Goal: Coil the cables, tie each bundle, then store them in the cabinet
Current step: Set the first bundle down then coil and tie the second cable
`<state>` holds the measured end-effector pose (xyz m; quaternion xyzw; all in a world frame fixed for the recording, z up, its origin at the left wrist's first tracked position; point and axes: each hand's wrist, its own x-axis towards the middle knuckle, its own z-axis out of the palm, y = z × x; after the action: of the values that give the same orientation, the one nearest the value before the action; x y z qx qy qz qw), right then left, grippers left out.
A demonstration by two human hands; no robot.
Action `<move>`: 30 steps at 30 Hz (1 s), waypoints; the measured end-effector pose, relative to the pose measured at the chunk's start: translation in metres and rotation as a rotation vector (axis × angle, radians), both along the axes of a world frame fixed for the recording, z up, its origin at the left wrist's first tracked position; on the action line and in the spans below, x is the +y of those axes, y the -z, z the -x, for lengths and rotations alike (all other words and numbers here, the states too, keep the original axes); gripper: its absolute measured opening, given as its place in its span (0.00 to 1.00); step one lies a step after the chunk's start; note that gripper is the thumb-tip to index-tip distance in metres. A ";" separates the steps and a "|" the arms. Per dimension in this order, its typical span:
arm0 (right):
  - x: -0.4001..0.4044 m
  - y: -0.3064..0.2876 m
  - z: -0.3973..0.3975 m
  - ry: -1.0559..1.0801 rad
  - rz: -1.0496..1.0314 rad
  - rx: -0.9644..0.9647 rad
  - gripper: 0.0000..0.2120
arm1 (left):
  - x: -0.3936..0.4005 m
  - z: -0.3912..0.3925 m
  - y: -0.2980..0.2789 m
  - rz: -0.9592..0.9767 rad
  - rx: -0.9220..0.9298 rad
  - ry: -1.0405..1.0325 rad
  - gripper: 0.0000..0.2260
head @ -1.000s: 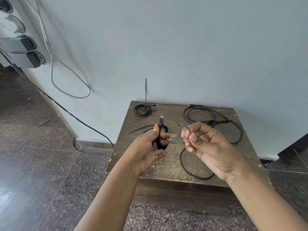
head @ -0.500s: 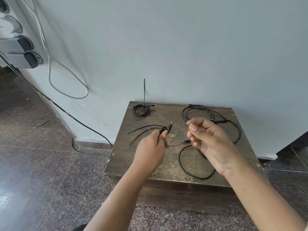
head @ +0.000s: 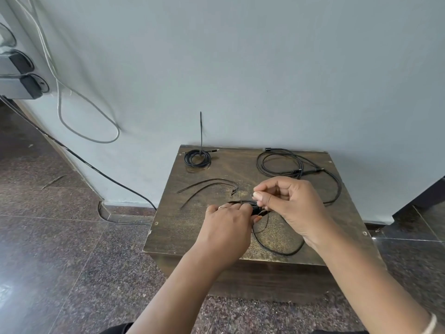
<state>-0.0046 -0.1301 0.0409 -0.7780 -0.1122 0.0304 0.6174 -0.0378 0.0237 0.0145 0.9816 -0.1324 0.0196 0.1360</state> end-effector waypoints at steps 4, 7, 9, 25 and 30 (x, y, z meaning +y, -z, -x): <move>0.010 0.004 0.004 0.050 -0.159 0.122 0.04 | -0.003 0.003 0.001 -0.024 -0.014 0.041 0.12; 0.013 0.005 0.004 0.092 -0.237 0.184 0.04 | -0.003 0.003 0.001 -0.041 0.011 0.054 0.13; 0.015 0.005 0.005 0.101 -0.257 0.197 0.04 | -0.002 0.003 0.001 -0.050 0.017 0.061 0.13; 0.020 0.010 0.006 0.125 -0.224 0.191 0.03 | -0.002 0.004 0.001 -0.097 0.017 0.067 0.14; 0.019 0.010 0.006 0.099 -0.178 0.167 0.03 | -0.001 0.004 0.002 -0.084 0.022 0.075 0.13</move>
<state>-0.0107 -0.1109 0.0310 -0.7194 -0.0240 0.0544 0.6920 -0.0418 0.0226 0.0125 0.9809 -0.1685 -0.0021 0.0971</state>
